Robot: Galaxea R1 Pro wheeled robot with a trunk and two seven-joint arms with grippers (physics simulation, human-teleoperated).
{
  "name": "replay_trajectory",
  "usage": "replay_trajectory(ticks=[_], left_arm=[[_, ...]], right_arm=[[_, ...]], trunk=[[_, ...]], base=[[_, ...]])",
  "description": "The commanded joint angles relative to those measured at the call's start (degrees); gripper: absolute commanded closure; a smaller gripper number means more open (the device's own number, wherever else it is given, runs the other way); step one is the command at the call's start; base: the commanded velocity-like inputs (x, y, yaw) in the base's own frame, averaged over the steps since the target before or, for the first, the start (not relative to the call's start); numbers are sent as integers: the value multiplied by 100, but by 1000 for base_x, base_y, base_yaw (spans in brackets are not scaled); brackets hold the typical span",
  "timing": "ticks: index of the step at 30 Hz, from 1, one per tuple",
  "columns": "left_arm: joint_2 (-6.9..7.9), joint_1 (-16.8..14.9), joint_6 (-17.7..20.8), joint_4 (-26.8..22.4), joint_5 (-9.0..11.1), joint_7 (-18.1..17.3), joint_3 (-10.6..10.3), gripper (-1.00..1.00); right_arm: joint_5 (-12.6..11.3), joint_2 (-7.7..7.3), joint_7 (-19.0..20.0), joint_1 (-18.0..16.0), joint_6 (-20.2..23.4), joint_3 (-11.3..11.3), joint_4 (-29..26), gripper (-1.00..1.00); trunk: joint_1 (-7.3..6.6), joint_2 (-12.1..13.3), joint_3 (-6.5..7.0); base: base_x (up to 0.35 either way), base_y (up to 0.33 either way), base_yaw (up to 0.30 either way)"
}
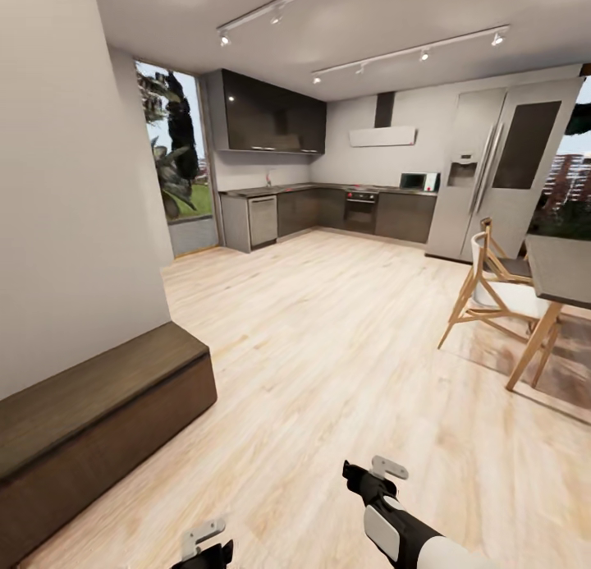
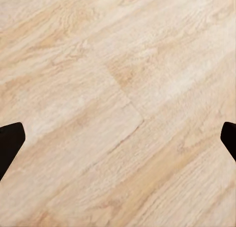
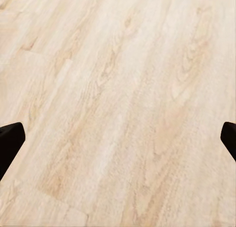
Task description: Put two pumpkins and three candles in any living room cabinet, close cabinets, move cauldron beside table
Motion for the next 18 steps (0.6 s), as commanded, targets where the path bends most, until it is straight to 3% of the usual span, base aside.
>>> replay_trajectory(ticks=[1,11,18], left_arm=[[8,-5,-26,-10,47,48,-51,-100],[7,-5,-58,-10,59,44,-54,-100],[6,-5,-116,-10,68,47,-60,-100]], right_arm=[[-47,-2,-32,-3,-20,54,3,-100],[-47,-2,-37,-3,-12,67,9,-100],[-47,-2,-38,-3,-12,67,9,-100]], trunk=[[-1,-3,-6],[-1,-3,-6],[-1,-3,-6]], base=[[0,-15,276],[-28,-143,276],[-4,-27,276]])
